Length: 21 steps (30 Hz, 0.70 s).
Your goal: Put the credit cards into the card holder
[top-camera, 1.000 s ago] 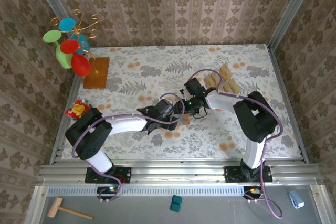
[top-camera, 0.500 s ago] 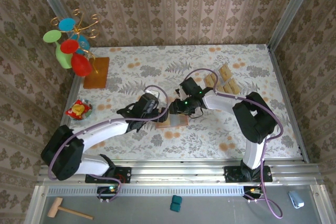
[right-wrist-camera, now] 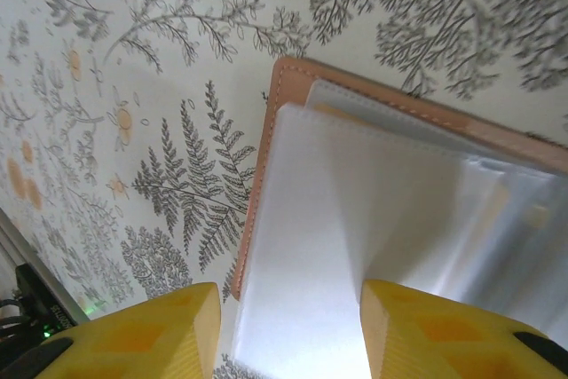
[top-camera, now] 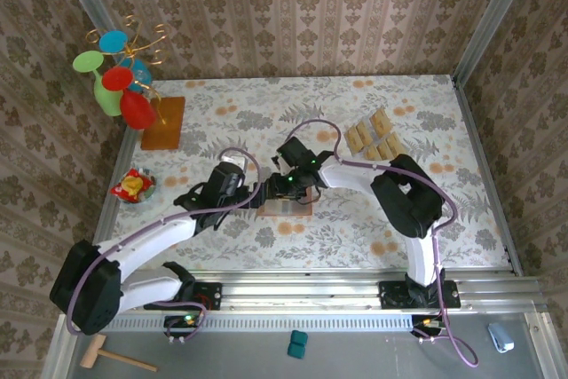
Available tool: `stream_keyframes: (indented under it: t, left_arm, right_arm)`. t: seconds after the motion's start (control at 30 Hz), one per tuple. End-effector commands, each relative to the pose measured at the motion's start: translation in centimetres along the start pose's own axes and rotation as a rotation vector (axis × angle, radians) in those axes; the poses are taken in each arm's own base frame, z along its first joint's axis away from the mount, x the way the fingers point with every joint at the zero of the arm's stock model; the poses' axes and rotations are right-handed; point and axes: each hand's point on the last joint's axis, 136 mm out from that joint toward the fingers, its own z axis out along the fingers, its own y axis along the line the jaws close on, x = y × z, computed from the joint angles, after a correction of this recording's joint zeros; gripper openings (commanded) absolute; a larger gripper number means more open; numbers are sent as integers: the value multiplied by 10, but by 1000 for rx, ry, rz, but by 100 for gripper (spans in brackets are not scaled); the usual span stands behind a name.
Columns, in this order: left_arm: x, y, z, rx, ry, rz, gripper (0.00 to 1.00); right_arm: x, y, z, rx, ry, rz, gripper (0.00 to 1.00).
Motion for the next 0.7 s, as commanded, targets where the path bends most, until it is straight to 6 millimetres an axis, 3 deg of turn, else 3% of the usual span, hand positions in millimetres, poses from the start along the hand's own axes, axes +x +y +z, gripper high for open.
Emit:
stream_keyframes:
  t: [0.0, 0.33, 0.67]
  left_arm:
    - [10, 6, -3, 0, 23, -16, 100]
    - [24, 11, 3, 2, 61, -21, 100]
    - [30, 12, 13, -5, 87, -18, 100]
  right_arm:
    - [-6, 2, 6, 17, -11, 20, 47]
    - [-7, 3, 5, 20, -12, 30, 47]
    - [-36, 19, -32, 14, -92, 3, 49]
